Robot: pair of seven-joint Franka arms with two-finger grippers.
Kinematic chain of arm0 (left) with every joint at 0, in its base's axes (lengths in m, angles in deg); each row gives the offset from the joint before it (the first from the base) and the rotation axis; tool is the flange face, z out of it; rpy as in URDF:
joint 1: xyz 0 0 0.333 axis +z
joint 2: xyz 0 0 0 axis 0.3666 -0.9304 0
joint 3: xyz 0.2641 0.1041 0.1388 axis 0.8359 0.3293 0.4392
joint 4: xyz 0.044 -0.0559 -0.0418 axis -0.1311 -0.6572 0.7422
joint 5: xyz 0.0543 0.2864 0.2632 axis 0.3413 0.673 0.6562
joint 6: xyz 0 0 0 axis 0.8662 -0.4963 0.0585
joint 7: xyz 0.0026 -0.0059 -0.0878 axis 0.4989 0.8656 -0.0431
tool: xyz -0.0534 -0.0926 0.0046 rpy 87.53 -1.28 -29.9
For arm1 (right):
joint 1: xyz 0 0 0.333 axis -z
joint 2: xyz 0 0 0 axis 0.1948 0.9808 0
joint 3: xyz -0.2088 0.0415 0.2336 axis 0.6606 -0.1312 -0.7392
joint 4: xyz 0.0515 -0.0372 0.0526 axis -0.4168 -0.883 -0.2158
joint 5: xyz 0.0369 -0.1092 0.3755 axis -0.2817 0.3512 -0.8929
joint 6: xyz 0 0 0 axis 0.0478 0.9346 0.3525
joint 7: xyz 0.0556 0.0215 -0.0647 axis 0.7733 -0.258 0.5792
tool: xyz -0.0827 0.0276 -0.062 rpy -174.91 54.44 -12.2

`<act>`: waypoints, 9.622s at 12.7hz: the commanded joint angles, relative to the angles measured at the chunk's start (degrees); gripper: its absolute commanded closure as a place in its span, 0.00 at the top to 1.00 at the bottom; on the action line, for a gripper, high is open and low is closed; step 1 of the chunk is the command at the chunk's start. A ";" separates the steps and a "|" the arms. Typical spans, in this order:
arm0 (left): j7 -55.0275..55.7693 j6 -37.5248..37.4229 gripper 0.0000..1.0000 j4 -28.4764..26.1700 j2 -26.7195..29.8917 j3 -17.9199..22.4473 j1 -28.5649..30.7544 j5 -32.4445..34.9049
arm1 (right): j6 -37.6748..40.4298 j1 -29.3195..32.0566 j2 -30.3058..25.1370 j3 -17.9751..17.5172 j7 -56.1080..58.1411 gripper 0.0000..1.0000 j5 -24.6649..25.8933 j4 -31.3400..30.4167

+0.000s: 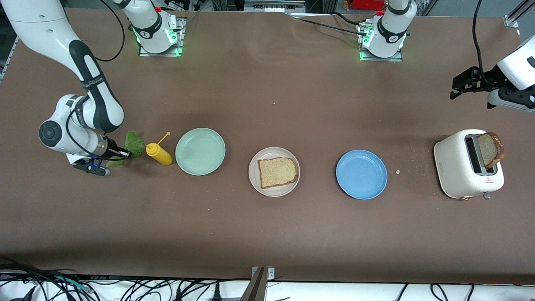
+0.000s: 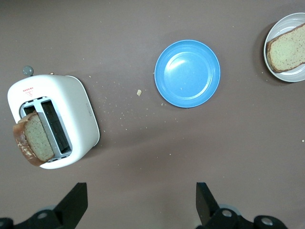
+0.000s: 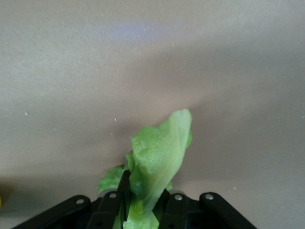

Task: Make sandwich in beige plate with both arms
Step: 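Carry the lettuce leaf with the right gripper over the bread slice, then lower the lettuce onto the bread and open the right gripper, then return the right gripper to rest while the left gripper reaches the toaster, then grasp the toasted bread slice with the left gripper and lift it out, then carry the bread slice with the left gripper over the beige plate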

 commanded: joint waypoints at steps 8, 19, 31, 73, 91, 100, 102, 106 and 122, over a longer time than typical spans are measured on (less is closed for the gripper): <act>-0.28 -0.39 1.00 0.96 -0.44 0.22 0.34 -0.34 | 19.29 -3.29 -9.03 0.06 0.07 0.06 5.74 11.79; -0.37 -0.31 1.00 2.63 -1.32 -0.39 0.17 2.03 | 32.58 -16.56 -13.61 -0.03 -0.54 0.07 -5.33 22.78; 0.24 -0.39 1.00 2.63 -1.23 -0.74 -0.53 1.95 | 2.01 -35.28 0.79 -0.03 -0.63 0.09 -18.33 22.87; 0.16 6.19 1.00 2.63 -4.13 -0.04 2.01 1.94 | 12.59 -25.02 -1.82 -3.02 10.89 1.00 -14.32 17.25; -1.69 20.53 1.00 -2.02 -23.03 -0.04 18.45 10.12 | 34.84 -4.26 -20.11 -2.93 12.29 1.00 1.08 16.80; -1.16 16.66 0.00 -2.73 -22.24 -0.57 20.30 9.94 | 45.40 -8.75 -22.66 1.73 11.33 1.00 -1.37 20.85; -1.34 16.48 0.00 -1.68 -21.36 -0.66 20.30 9.94 | 44.35 -8.75 -22.66 1.73 10.80 1.00 -1.03 21.02; -1.34 5.79 0.00 7.43 -19.87 -4.15 20.03 9.94 | 44.35 -8.75 -23.10 3.92 11.15 1.00 -1.11 22.78; 2.97 12.32 0.00 12.91 -37.33 -21.49 1.14 -30.81 | 45.14 -9.45 -22.49 5.69 10.80 1.00 -1.46 24.28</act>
